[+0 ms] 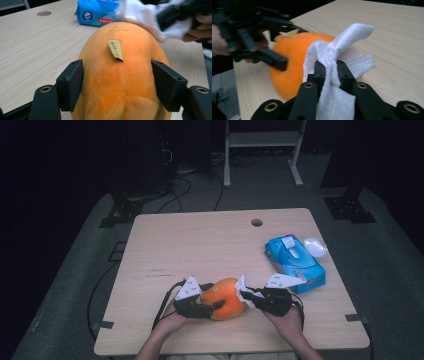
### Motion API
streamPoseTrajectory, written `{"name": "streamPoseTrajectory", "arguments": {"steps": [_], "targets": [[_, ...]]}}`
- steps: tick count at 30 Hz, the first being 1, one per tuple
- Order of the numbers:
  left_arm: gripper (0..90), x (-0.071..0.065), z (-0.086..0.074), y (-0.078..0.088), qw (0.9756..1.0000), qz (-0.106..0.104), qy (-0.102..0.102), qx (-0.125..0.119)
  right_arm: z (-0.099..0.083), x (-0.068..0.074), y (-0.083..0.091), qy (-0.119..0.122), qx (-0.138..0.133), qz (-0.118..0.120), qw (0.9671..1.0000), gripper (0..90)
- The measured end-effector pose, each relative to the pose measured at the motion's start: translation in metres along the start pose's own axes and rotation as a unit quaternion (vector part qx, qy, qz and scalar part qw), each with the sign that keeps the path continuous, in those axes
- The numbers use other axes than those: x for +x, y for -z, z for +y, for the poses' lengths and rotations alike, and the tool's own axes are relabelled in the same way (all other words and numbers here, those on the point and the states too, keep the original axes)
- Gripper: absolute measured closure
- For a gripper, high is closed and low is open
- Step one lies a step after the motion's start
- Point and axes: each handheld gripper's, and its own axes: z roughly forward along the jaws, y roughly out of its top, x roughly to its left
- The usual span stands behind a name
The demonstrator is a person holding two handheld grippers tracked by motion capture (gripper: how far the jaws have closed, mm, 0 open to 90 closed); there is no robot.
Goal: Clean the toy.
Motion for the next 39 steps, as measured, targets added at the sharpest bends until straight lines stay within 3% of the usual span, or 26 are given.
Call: {"name": "streamPoseTrajectory", "arguments": {"steps": [2, 6, 8, 11, 14, 17, 19, 23, 25, 31, 35, 39], "targets": [[30.0, 0.0, 0.0, 0.0, 1.0, 0.003, 0.002, 0.0, -0.001, -0.001, -0.001, 0.002, 0.003, -0.001, 1.0, 79.7], [30.1, -0.003, 0.001, -0.002, 1.0, -0.001, -0.005, 0.002, -0.01, -0.02, -0.003, -0.027, 0.021, -0.022, 0.9992, 79.3], [30.1, -0.01, 0.002, -0.003, 0.9995, -0.02, -0.024, 0.004, -0.015, -0.03, -0.005, -0.043, 0.031, -0.027, 0.9982, 79.3], [29.8, -0.02, 0.003, -0.007, 0.998, -0.028, -0.057, 0.009, -0.014, -0.033, -0.005, -0.052, 0.03, -0.031, 0.9978, 79.4], [29.4, -0.028, 0.004, -0.009, 0.9954, -0.041, -0.085, 0.013, -0.005, -0.03, 0.002, -0.055, 0.0, -0.02, 0.9983, 79.4], [28.8, -0.035, 0.005, -0.012, 0.9931, -0.049, -0.105, 0.017, 0.003, -0.024, 0.007, -0.038, -0.016, -0.005, 0.9991, 79.4], [28.4, -0.035, 0.006, -0.012, 0.9928, -0.05, -0.107, 0.019, 0.0, -0.025, 0.004, -0.035, -0.004, -0.011, 0.9993, 79.3], [28.5, -0.031, 0.004, -0.01, 0.9936, -0.058, -0.096, 0.017, -0.013, -0.041, -0.001, -0.067, 0.023, -0.031, 0.9971, 79.3], [28.5, -0.03, 0.004, -0.01, 0.9931, -0.063, -0.097, 0.019, -0.016, -0.045, -0.003, -0.079, 0.027, -0.025, 0.9962, 79.4], [28.5, -0.03, 0.003, -0.007, 0.9909, -0.073, -0.11, 0.023, -0.002, -0.03, -0.001, -0.049, 0.011, -0.013, 0.9987, 79.4], [28.8, -0.029, 0.004, -0.006, 0.9907, -0.068, -0.114, 0.03, -0.011, -0.042, -0.004, -0.076, 0.028, -0.021, 0.9965, 79.4], [28.9, -0.022, 0.002, -0.001, 0.9922, -0.067, -0.1, 0.031, -0.017, -0.046, -0.006, -0.086, 0.046, -0.027, 0.9948, 79.4]]}}
